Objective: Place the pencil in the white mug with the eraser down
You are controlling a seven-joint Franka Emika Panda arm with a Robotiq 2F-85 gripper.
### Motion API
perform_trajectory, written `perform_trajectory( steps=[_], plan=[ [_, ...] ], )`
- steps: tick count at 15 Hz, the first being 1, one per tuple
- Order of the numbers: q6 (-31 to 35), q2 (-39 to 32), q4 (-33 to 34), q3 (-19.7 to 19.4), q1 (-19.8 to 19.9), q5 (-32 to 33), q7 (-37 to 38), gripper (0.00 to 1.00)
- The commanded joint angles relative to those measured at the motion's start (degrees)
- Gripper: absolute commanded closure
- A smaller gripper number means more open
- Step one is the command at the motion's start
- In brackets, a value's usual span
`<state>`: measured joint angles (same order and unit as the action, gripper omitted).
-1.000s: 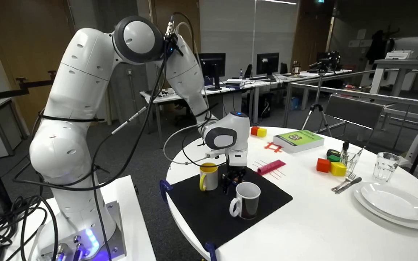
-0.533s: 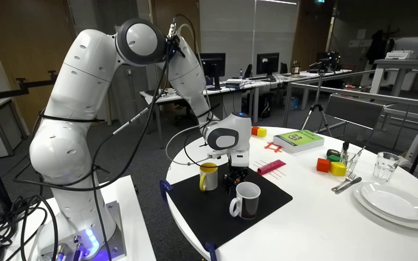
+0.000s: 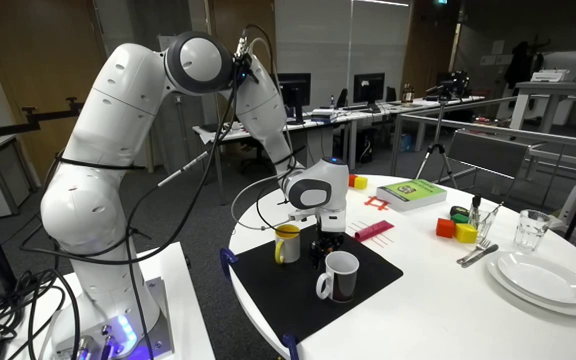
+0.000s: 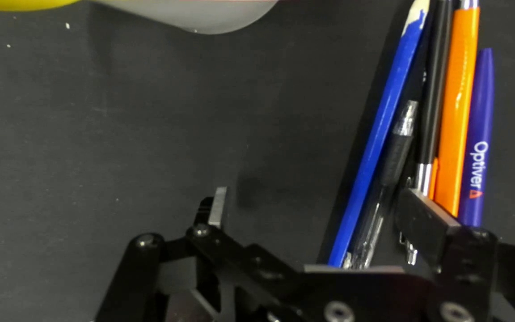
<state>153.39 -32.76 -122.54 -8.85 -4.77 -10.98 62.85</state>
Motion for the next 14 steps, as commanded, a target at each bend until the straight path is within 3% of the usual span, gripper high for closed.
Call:
perform_trajectory(
  steps=[1, 8, 14],
  plan=[
    [-0.9, -0.4, 1.2, -1.1, -0.7, 1.0, 1.1, 0.00],
    [0.0, 0.8, 0.1, -1.3, -1.5, 1.3, 1.3, 0.00],
    [0.7, 2.7, -1.7, -2.8, -4.5, 3.3, 3.6, 0.00]
  ],
)
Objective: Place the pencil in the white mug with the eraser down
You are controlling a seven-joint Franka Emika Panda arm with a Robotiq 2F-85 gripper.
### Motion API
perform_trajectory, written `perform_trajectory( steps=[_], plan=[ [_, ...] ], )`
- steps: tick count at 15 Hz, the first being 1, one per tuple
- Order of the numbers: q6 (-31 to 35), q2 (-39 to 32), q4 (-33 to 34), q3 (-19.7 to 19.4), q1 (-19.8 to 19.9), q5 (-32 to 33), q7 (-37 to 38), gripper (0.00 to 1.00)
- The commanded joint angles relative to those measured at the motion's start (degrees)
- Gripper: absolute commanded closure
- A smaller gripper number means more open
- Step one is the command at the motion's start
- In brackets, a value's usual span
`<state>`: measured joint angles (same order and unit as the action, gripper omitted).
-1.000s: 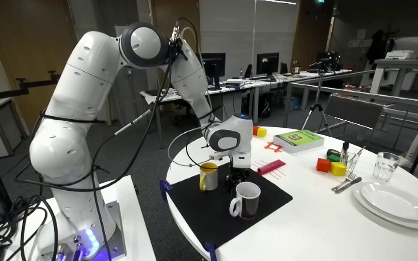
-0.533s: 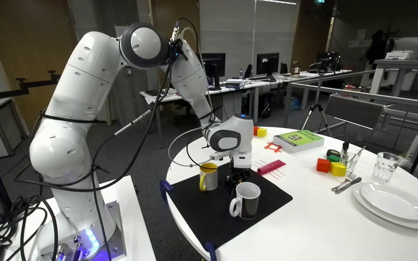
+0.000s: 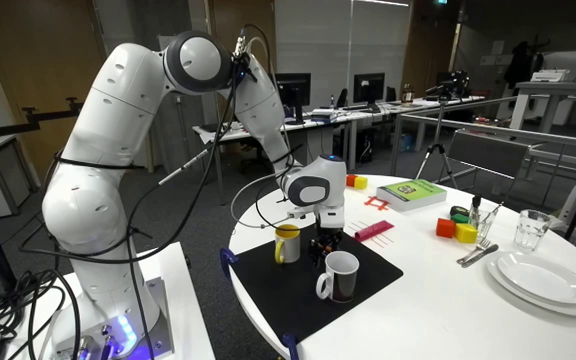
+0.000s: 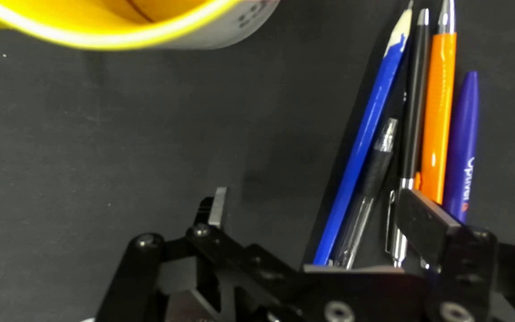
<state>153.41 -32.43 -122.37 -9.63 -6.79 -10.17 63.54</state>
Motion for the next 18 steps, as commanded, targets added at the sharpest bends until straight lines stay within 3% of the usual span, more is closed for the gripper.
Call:
perform_trajectory(
  steps=[1, 18],
  plan=[
    [0.6, 2.7, -2.1, -2.2, -2.7, 2.9, 3.4, 0.00],
    [0.3, 8.4, -8.5, -2.3, -2.9, 4.9, 5.6, 0.00]
  ],
)
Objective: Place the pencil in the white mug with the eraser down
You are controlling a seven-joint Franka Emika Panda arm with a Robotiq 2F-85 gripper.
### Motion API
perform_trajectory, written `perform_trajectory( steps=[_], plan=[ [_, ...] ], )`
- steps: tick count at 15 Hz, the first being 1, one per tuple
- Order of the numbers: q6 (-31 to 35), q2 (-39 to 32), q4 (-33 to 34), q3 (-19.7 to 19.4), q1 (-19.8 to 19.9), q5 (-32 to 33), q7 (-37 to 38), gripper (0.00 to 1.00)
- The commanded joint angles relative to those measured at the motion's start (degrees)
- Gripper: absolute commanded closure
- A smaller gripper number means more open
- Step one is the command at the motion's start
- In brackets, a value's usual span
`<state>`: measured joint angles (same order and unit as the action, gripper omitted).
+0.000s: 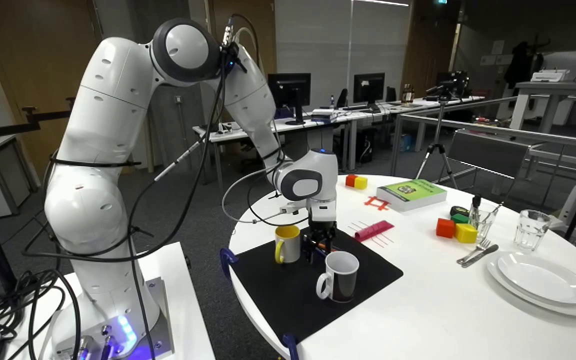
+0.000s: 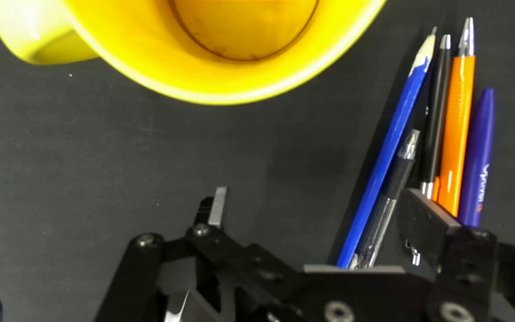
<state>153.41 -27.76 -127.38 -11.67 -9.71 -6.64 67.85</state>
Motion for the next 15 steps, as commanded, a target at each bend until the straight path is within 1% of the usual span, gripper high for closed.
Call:
perform_trajectory(
  steps=[1, 15],
  plan=[
    [0.3, 3.8, -3.7, -0.2, 0.1, 1.3, 1.3, 0.00],
    [0.0, 1.8, -2.0, 0.7, 2.0, 0.5, -0.2, 0.00]
  ],
)
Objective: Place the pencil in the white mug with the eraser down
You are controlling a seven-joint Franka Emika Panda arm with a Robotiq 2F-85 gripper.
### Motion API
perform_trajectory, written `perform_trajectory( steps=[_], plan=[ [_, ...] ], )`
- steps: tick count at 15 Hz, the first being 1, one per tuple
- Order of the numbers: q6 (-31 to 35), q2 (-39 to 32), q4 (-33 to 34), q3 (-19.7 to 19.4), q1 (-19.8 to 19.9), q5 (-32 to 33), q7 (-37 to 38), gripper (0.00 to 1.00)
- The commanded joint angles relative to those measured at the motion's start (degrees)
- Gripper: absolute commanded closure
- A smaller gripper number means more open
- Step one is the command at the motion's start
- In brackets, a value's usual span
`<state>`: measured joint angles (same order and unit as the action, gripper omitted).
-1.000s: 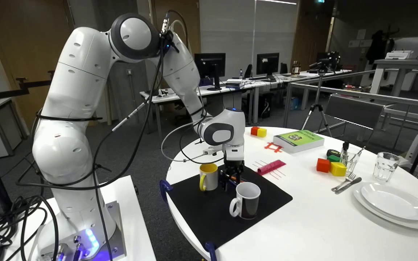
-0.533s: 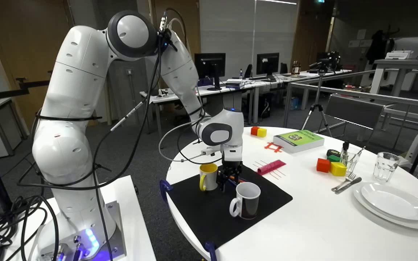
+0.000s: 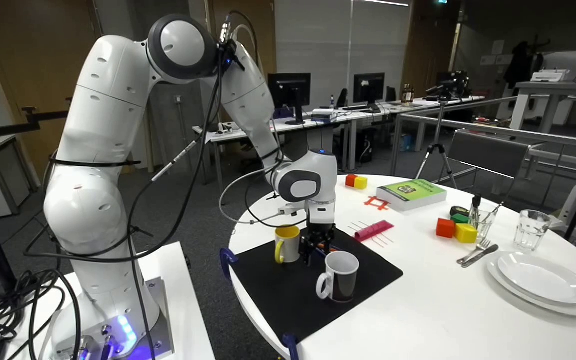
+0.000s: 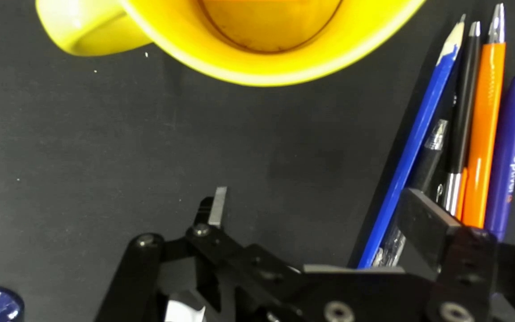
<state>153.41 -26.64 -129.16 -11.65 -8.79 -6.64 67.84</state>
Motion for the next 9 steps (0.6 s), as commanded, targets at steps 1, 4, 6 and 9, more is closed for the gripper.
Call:
perform_trajectory(
  steps=[1, 4, 6, 9],
  plan=[
    [-0.1, 0.5, 0.0, 0.7, 1.1, 0.6, -0.2, 0.00],
    [-0.4, -0.2, 0.8, 0.6, 1.1, 0.7, -0.1, 0.00],
    [-0.6, -0.6, 1.3, 0.6, 1.0, 0.8, -0.1, 0.00],
    [-1.0, -1.6, 2.5, 0.6, 1.0, 0.9, -0.2, 0.00]
  ],
)
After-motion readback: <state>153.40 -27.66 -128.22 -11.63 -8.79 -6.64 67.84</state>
